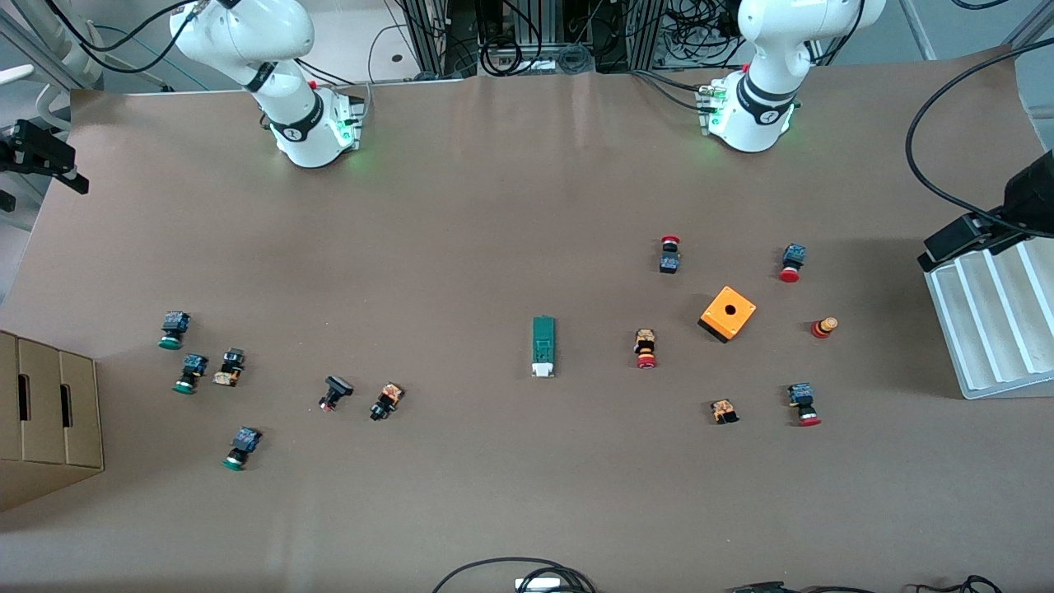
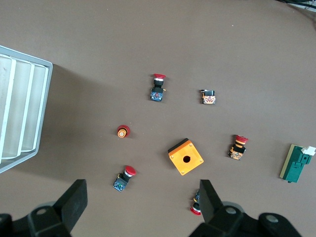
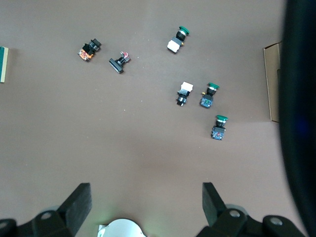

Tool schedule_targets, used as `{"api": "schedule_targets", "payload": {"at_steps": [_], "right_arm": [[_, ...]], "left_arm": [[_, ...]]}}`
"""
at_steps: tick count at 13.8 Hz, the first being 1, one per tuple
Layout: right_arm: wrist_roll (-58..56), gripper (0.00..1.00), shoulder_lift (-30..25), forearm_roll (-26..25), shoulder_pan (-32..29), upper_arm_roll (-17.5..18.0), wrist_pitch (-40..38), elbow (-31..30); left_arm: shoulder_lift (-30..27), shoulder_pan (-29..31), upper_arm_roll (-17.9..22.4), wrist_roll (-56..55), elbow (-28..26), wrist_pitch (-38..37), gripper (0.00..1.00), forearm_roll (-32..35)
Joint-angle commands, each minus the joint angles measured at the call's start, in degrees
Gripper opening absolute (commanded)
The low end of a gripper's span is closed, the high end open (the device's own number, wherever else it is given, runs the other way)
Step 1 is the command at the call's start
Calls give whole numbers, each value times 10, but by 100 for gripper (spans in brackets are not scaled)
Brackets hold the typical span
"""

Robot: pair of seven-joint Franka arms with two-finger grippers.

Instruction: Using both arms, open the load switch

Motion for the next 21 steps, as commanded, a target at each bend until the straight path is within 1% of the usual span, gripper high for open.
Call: {"api": "schedule_targets", "payload": {"at_steps": [1,7,15,17,21], "right_arm": [[-4,100,1,-12,3,-1,-6,12],[-4,100,3,-12,4,-1,-10,12],[-3,100,4,-11,5,1,-13,12],[3,100,3,-12,5,14,-13,12],[3,100,4,-13,5,17,-13,12]], "left_arm": [[4,1,-1,8,8,-12,100,0],[8,2,0,6,12,-12,100,-2],[39,2,0,9,15,-9,100,-3],[45,1,-1,13,17,-10,100,-3],[51,3,0,14,14,-11,100,-6]]}}
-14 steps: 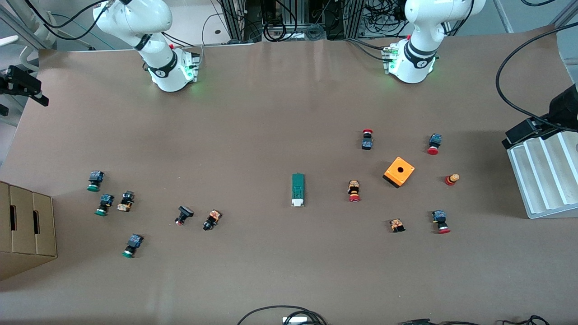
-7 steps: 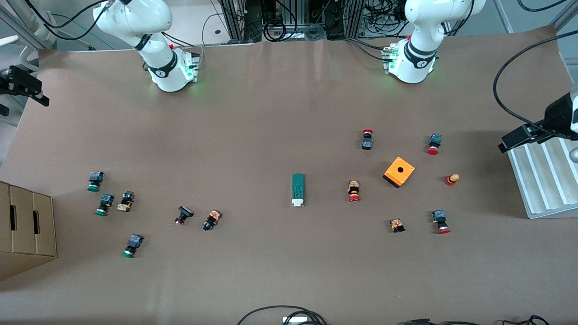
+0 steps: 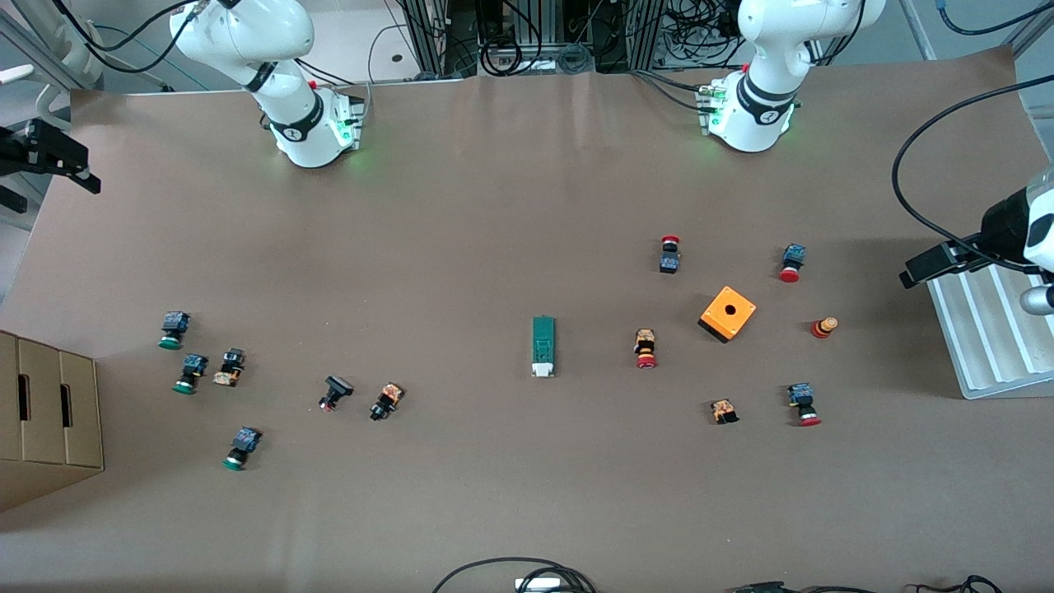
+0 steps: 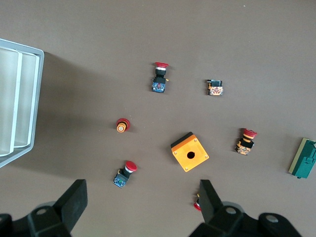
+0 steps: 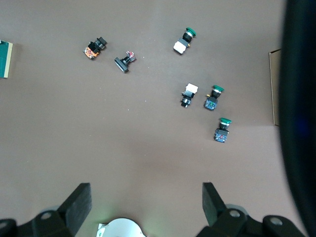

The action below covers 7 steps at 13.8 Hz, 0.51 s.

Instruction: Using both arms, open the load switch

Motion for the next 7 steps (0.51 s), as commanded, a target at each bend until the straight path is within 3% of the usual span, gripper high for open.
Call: {"api": "schedule_targets", "payload": {"at_steps": [1,5,7], "right_arm": [[3,100,4,-13,3,-2,-12,12],[3,100,4,-12,2,-3,-28,10],[2,100,5,-12,2,-3,-25,9]], "left_arm": [[11,0,-1,10,13,-9,100,-4],[1,-32,-14,1,-3,-4,100,7],[-2,-72,-15,-11,-7,-2,100,70]]}}
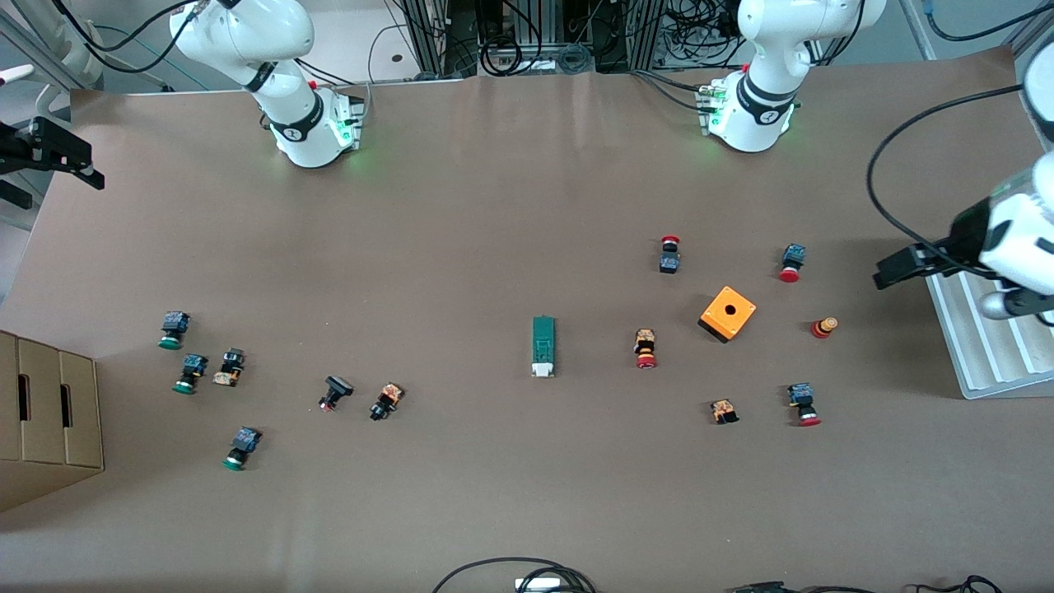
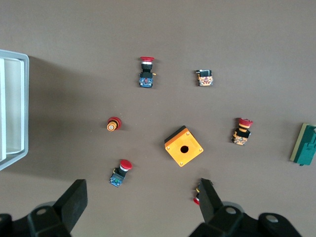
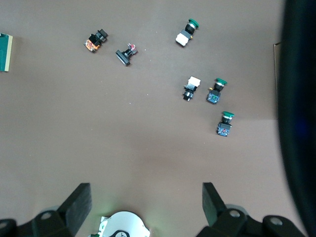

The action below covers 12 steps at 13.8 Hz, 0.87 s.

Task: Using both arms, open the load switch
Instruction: 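Swing the left gripper in toward the teal load switch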

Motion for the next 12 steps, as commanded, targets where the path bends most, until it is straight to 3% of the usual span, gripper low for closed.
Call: {"api": "schedule_targets", "payload": {"at_steps": [1,8,12], "right_arm": [[1,100,5,-12,3,-1,-7,10],[-4,100,5,-12,3,-2,-2,10],[-4,100,7,-12,3,-2,-2,9]], "left_arm": [[-9,-53,0,-24,-5,-1,100,61],[-34,-175,0,-150,-11,9,100,79],[-87,-272,1,-233,-82,62,100,110]]}}
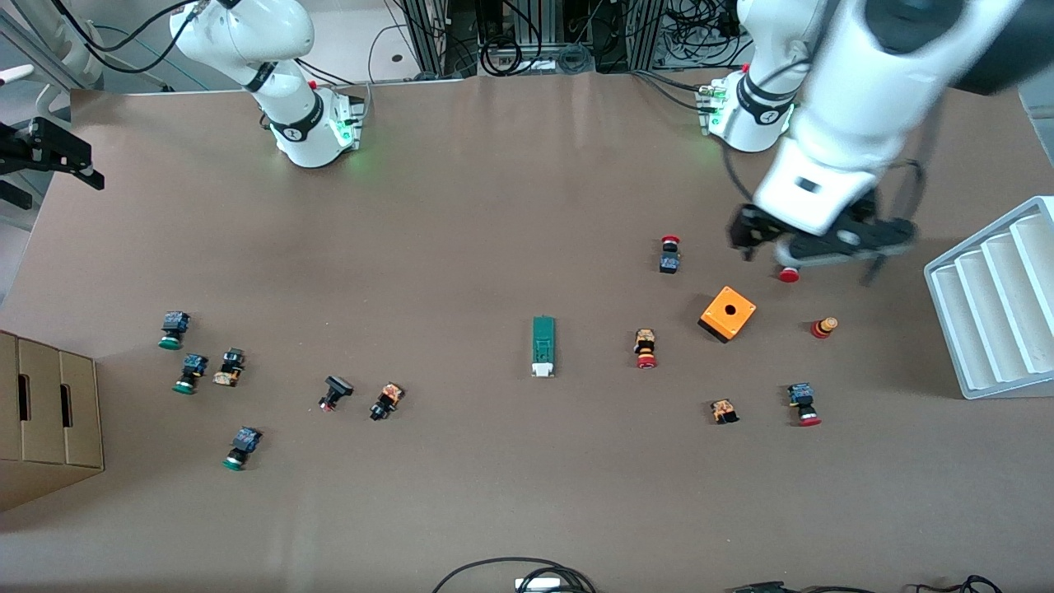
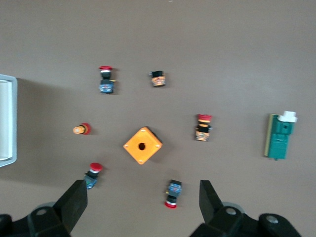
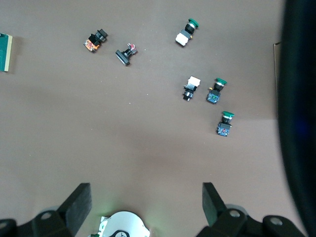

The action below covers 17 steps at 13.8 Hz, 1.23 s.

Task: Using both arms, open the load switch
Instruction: 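Swing the left gripper in toward the teal load switch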

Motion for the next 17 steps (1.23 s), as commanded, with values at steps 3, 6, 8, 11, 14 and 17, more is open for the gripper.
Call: {"api": "schedule_targets", "payload": {"at_steps": [3,6,8,11,14,17], "right_arm": [[-4,100,8,-12,3,-2,-1,9],[-4,100,8,-12,2,-2,-1,9],[-4,100,8,-12,3,-2,0,9],[-4,100,8,-12,3,-2,0,9],[-4,100,8,-12,3,-2,0,9],[-4,100,8,-13,3,-2,-1,9]], "left_arm": [[-65,-111,7,-93,-82,33,100,71],[-91,-181,7,-151,-115,37,100,121],[-102,-221,8,-189,-125,37,100,145],[-94,-276,7,-287,-126,48,100,199],[-81,-285,-10,-395,-121,104,100,207],[-64,-285,-29,-511,-124,155,100,235]]}}
